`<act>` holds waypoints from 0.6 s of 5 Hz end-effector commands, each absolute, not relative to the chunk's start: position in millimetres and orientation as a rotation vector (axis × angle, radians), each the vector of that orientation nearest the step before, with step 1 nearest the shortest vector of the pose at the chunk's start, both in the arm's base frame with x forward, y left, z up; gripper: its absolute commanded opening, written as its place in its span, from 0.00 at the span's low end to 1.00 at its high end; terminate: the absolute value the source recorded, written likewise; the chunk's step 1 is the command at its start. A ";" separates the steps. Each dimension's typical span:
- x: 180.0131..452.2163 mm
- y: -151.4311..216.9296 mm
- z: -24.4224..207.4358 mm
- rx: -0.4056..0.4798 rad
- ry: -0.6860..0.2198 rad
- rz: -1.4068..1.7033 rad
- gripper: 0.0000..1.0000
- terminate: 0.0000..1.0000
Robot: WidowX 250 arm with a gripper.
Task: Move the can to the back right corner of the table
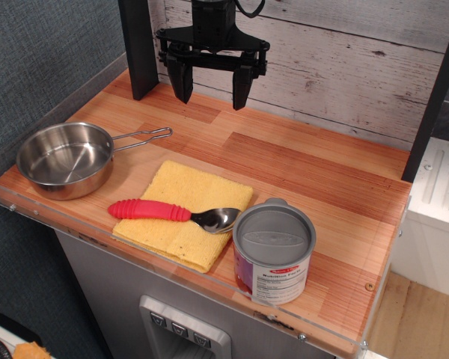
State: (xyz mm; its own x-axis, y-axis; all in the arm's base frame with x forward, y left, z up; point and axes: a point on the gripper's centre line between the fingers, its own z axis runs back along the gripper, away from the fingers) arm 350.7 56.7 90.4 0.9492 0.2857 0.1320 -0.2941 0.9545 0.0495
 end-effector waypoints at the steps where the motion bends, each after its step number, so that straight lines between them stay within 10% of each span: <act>1: 350.7 56.7 90.4 0.069 -0.124 0.295 1.00 0.00; 3: 303.4 58.2 114.7 0.109 -0.102 0.246 1.00 0.00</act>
